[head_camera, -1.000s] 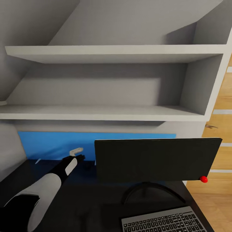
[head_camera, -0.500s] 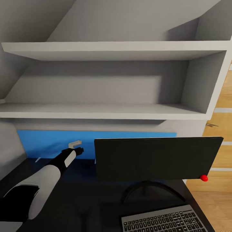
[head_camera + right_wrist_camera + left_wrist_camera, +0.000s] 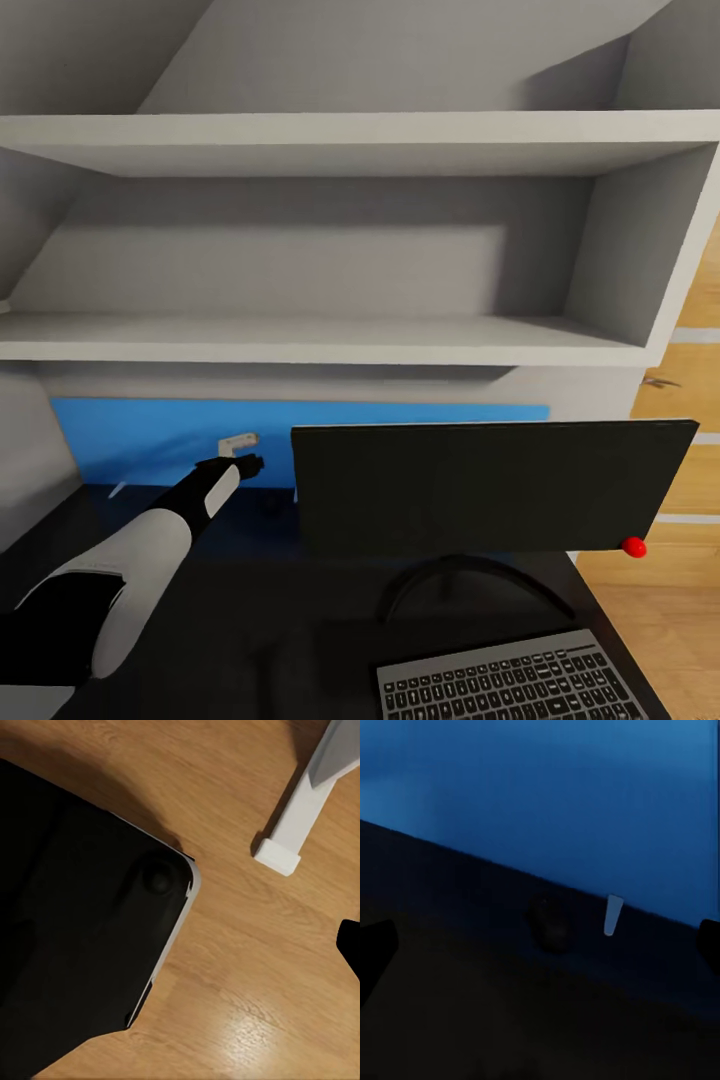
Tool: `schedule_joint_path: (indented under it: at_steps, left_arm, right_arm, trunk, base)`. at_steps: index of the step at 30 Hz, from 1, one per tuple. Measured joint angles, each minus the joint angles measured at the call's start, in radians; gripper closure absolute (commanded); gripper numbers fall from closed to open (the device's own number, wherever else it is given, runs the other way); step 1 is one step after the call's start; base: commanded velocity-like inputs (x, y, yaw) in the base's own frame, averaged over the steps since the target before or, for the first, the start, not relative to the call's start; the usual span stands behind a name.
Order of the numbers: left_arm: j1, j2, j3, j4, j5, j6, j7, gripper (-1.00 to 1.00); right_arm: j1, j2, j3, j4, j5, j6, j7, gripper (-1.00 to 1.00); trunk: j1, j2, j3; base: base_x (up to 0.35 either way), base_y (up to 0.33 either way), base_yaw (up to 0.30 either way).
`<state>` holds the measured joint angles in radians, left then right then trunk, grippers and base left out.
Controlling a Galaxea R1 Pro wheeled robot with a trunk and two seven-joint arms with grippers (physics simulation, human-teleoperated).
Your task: In the bedroom, organize the workspace by keeping the computer under the desk, ensuring the monitor is on the desk, placing the keyboard on the desk next to the monitor, placing the mouse on the desk next to the keyboard, moving the folder from the swivel chair onto the desk next to the mouse, stacking the notebook on top of the folder with the pen on top of the notebook, and positioning the swivel chair next to the desk.
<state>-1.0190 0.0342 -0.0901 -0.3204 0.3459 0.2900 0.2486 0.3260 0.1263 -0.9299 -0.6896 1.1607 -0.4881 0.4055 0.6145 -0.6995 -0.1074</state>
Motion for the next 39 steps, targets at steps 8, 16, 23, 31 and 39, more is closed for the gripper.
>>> schedule_joint_path:
  at_steps: [8, 16, 23, 31, 39]
  left_arm:
    - [0.001, -0.005, -0.001, -0.006, -0.003, 0.028, 0.003, -1.00]
    - [0.001, -0.006, -0.008, -0.007, -0.026, 0.084, -0.008, -1.00]
    - [0.001, -0.007, -0.010, -0.007, -0.032, 0.115, -0.009, -1.00]
    - [-0.002, 0.000, -0.007, -0.009, -0.034, 0.151, -0.008, -1.00]
    - [-0.001, 0.004, -0.005, -0.009, -0.034, 0.152, -0.006, -1.00]
  right_arm:
    - [0.000, 0.000, 0.000, -0.001, 0.000, -0.001, 0.000, -1.00]
    - [0.000, -0.001, -0.001, -0.002, 0.000, -0.001, 0.000, -1.00]
    - [0.000, -0.002, -0.002, 0.000, 0.002, -0.001, 0.001, -1.00]
    - [0.000, -0.001, -0.003, 0.002, 0.002, 0.000, 0.000, -1.00]
    - [0.000, -0.002, -0.002, 0.004, 0.002, 0.000, -0.001, -1.00]
  trunk:
    - [0.000, 0.000, -0.013]
    - [0.000, 0.000, -0.025]
    - [0.000, 0.000, -0.036]
    - [0.000, 0.000, -0.049]
    - [0.000, 0.000, -0.062]
  base:
    - [0.000, 0.000, 0.000]
    - [0.000, 0.000, 0.000]
    - [0.000, 0.000, -0.044]
    - [0.000, 0.000, -0.016]
    - [0.000, 0.000, -0.047]
